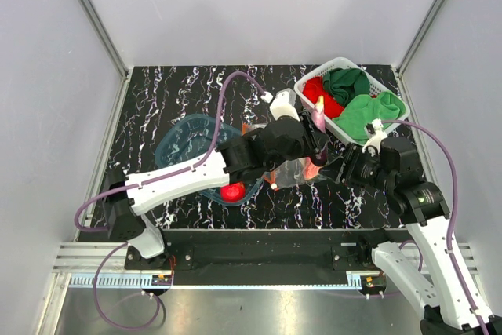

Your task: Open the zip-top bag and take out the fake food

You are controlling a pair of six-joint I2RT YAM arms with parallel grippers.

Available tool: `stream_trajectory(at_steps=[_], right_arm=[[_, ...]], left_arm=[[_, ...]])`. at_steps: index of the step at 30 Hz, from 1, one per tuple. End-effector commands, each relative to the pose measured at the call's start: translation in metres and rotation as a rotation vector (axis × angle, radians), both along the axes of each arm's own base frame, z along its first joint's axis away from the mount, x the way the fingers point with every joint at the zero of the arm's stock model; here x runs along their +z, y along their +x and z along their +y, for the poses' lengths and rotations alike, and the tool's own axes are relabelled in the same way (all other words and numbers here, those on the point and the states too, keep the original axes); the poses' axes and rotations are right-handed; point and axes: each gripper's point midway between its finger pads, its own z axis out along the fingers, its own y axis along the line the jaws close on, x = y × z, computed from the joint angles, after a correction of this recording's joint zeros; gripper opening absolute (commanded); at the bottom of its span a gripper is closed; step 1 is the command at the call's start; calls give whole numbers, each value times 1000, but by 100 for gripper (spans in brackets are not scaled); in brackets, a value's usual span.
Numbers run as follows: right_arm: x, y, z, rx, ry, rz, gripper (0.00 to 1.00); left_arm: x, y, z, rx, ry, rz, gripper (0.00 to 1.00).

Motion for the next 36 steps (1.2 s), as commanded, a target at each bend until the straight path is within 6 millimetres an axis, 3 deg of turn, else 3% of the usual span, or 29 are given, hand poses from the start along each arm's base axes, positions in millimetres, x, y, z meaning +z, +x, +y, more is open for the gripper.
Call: stream_trajectory(at_steps=[1, 3, 4, 5, 9, 10, 13, 14, 16, 17, 21, 26, 27, 32, 36], right_arm=[[-4, 14, -6, -14, -61, -36, 59], [-4, 16, 0, 34, -61, -51, 73], [-7, 21, 3, 54, -62, -53, 76], [-8, 23, 5, 70, -65, -58, 81], [-12, 37, 16, 122, -49, -70, 92], [-10, 42, 18, 123, -43, -88, 94], [-7, 52, 26, 162, -26, -122, 100], [-7, 54, 30, 191, -15, -129, 100], [-6, 63, 36, 212, -14, -128, 100], [-6, 66, 39, 223, -12, -127, 100], [-6, 79, 55, 260, -49, -130, 100], [-11, 85, 70, 288, -135, -125, 100], [-13, 86, 74, 295, -148, -115, 100], [-36, 82, 92, 321, -245, -72, 100], [-51, 80, 102, 331, -325, -55, 100]], left_arm=[[33, -26, 4, -188, -11, -88, 0], [29, -32, 21, -194, 46, -103, 0], [32, -29, 40, -148, 68, -117, 0], [20, -29, 55, -127, 132, -104, 0], [2, -23, 125, -2, 284, -119, 0], [-8, -20, 148, 23, 308, -103, 0], [-34, -17, 190, 44, 365, -37, 0], [-64, -20, 207, 65, 420, 34, 0], [-90, -16, 241, 141, 454, 137, 0], [-110, -16, 253, 175, 480, 195, 0], [-154, -8, 287, 299, 587, 329, 0], [-183, 7, 309, 393, 649, 415, 0], [-191, 9, 312, 402, 668, 436, 4], [-203, 16, 315, 415, 671, 459, 58], [-200, 14, 312, 382, 655, 445, 77]])
